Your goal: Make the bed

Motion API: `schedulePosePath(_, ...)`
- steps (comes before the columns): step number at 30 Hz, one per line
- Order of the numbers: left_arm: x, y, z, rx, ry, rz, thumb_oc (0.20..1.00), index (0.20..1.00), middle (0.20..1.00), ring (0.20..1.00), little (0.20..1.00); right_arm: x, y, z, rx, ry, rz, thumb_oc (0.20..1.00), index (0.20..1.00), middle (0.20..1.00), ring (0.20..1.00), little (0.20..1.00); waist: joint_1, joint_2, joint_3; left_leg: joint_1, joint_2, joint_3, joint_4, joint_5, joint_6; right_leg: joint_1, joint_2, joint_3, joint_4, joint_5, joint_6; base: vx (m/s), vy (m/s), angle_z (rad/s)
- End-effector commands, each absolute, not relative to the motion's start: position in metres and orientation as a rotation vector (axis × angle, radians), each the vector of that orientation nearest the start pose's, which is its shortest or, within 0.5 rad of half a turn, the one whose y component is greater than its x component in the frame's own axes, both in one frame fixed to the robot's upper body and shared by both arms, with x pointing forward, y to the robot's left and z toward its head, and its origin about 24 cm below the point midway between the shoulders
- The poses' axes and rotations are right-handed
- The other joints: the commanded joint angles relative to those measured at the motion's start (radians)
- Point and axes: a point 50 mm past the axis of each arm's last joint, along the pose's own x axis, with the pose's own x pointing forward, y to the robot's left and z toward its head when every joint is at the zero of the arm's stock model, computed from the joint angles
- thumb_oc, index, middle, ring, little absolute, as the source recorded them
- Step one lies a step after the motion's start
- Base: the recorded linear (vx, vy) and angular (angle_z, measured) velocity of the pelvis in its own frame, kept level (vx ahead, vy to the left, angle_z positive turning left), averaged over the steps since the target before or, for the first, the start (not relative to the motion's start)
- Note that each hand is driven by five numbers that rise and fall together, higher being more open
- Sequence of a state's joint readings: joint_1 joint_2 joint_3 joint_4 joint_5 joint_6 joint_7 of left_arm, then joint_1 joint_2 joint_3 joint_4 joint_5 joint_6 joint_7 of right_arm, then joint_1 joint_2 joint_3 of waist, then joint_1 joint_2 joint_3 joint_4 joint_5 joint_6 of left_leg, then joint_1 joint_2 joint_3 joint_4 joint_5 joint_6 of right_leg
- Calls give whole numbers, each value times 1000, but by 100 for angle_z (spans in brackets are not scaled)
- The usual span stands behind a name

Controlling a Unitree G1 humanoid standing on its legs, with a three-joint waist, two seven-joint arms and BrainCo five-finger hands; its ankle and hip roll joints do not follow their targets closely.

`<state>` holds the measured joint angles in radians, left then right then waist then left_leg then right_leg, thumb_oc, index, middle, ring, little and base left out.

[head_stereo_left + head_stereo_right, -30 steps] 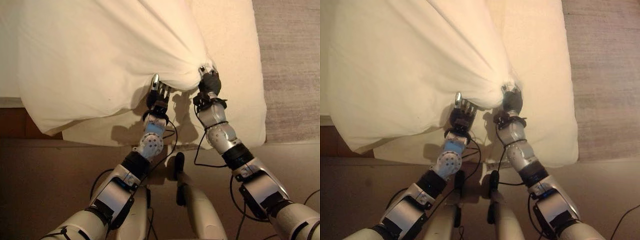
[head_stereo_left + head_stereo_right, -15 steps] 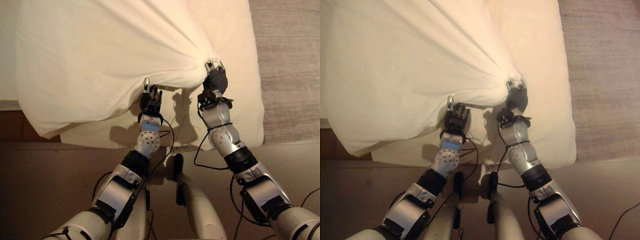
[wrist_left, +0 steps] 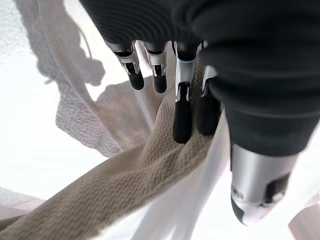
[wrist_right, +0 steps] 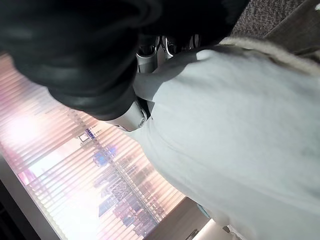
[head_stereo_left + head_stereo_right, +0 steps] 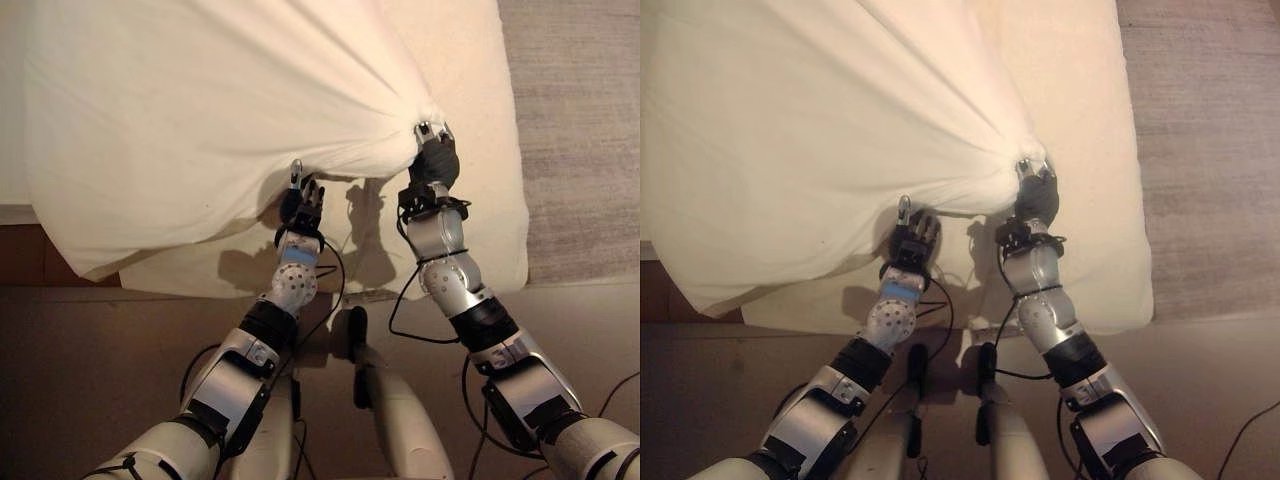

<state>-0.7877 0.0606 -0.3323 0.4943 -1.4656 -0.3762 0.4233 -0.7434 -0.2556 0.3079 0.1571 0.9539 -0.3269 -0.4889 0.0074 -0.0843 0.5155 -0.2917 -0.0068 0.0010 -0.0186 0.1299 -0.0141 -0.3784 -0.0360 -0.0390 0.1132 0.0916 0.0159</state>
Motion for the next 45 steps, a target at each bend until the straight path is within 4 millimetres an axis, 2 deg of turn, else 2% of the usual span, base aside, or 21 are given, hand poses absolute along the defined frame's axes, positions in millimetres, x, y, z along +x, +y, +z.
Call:
schedulePosePath(1, 381, 71, 146, -1159, 28, 93, 1000, 1000, 1000, 1000, 1000, 305, -164, 217, 859, -683, -71, 200, 200, 200, 200, 200, -92, -4, -172, -6, 16, -21, 39, -54, -12, -13, 18, 5, 34, -40, 57, 16, -2, 6)
schedulePosePath(5, 387, 70, 153, -1118, 31, 94, 1000, 1000, 1000, 1000, 1000, 300, -168, 214, 855, -689, -77, 200, 200, 200, 200, 200, -105, 0, -173, -6, 15, -20, 31, -51, -10, -20, 17, 10, 36, -38, 59, 7, 13, 5)
schedulePosePath(11, 385, 60, 161, -1218, 25, 53, 1000, 1000, 1000, 1000, 1000, 291, -178, 202, 835, -683, -115, 200, 200, 200, 200, 200, -114, 7, -172, -6, 8, -18, 44, -63, -5, -21, 12, 17, 43, -39, 61, 7, 8, 2)
schedulePosePath(14, 380, 55, 158, -1243, 28, 28, 1000, 1000, 1000, 1000, 1000, 287, -180, 193, 810, -657, -132, 200, 200, 200, 200, 200, -116, 10, -167, -8, 4, -17, 58, -71, 0, -21, 9, 21, 48, -39, 62, 10, 21, 3)
schedulePosePath(18, 363, 48, 126, -1228, 101, 5, 1000, 1000, 1000, 1000, 1000, 289, -178, 194, 802, -660, -136, 200, 200, 200, 200, 200, -106, 17, -155, -9, -1, -16, 65, -72, 3, -16, 5, 20, 46, -36, 63, 0, 0, 0)
schedulePosePath(19, 363, 48, 125, -1227, 102, 6, 1000, 1000, 1000, 1000, 1000, 289, -178, 194, 803, -659, -137, 200, 200, 200, 200, 200, -106, 17, -155, -9, -1, -16, 65, -72, 3, -16, 5, 20, 46, -36, 63, 0, 0, 0)
schedulePosePath(20, 356, 46, 110, -1221, 145, -5, 1000, 1000, 1000, 1000, 1000, 291, -175, 196, 804, -661, -134, 200, 200, 200, 200, 200, -100, 19, -151, -10, -3, -17, 63, -70, 4, -16, 4, 19, 47, -37, 62, 0, 0, 0)
schedulePosePath(22, 353, 46, 102, -1216, 168, -5, 1000, 1000, 1000, 1000, 1000, 293, -174, 198, 800, -665, -132, 200, 200, 200, 200, 200, -98, 20, -150, -10, -3, -17, 62, -69, 4, -18, 3, 18, 50, -36, 61, 0, 0, 0)
schedulePosePath(23, 349, 46, 92, -1210, 201, -2, 1000, 1000, 1000, 1000, 1000, 295, -173, 203, 793, -677, -123, 200, 200, 200, 200, 200, -94, 21, -145, -10, -3, -18, 57, -66, 4, -19, 2, 18, 51, -37, 61, 0, 0, 0)
schedulePosePath(27, 345, 43, 86, -1178, 219, -25, 1000, 1000, 1000, 1000, 1000, 297, -171, 209, 786, -689, -117, 200, 200, 200, 200, 200, -91, 23, -142, -10, -3, -20, 49, -60, 4, -21, 1, 17, 49, -34, 61, 0, 0, 0)
schedulePosePath(32, 327, 32, 78, -1086, 250, -152, 1000, 1000, 1000, 1000, 1000, 303, -166, 215, 778, -695, -106, 200, 200, 200, 200, 200, -81, 26, -135, -12, -6, -26, 49, -59, 7, -17, 1, 12, 39, -28, 63, 0, 0, 0)
schedulePosePath(36, 322, 27, 76, -1059, 267, -205, 1000, 1000, 1000, 1000, 1000, 304, -161, 220, 782, -700, -79, 200, 200, 200, 200, 200, -78, 25, -133, -15, -6, -26, 49, -58, 6, -18, 0, 12, 36, -27, 63, 0, 0, 0)
schedulePosePath(40, 327, 27, 82, -1059, 257, -208, 1000, 1000, 1000, 1000, 1000, 305, -156, 219, 782, -688, -51, 200, 200, 200, 200, 200, -78, 23, -135, -18, -5, -27, 44, -56, 5, -25, 0, 12, 45, -30, 63, 0, 0, 0)
schedulePosePath(43, 336, 26, 92, -1064, 230, -194, 1000, 1000, 1000, 1000, 1000, 304, -153, 219, 785, -683, -33, 200, 200, 200, 200, 200, -82, 23, -137, -18, -3, -26, 37, -53, 3, -31, 1, 15, 48, -30, 63, 0, 0, 0)
schedulePosePath(44, 343, 27, 102, -1070, 202, -183, 1000, 1000, 1000, 1000, 1000, 304, -153, 218, 784, -681, -27, 200, 200, 200, 200, 200, -85, 23, -139, -16, -2, -25, 23, -44, 0, -33, 3, 14, 44, -28, 64, 0, 0, 0)
schedulePosePath(45, 343, 27, 102, -1070, 202, -183, 1000, 1000, 1000, 1000, 1000, 304, -153, 218, 784, -681, -27, 200, 200, 200, 200, 200, -85, 23, -139, -15, -2, -25, 23, -44, 0, -33, 3, 14, 44, -28, 64, 0, 0, 0)
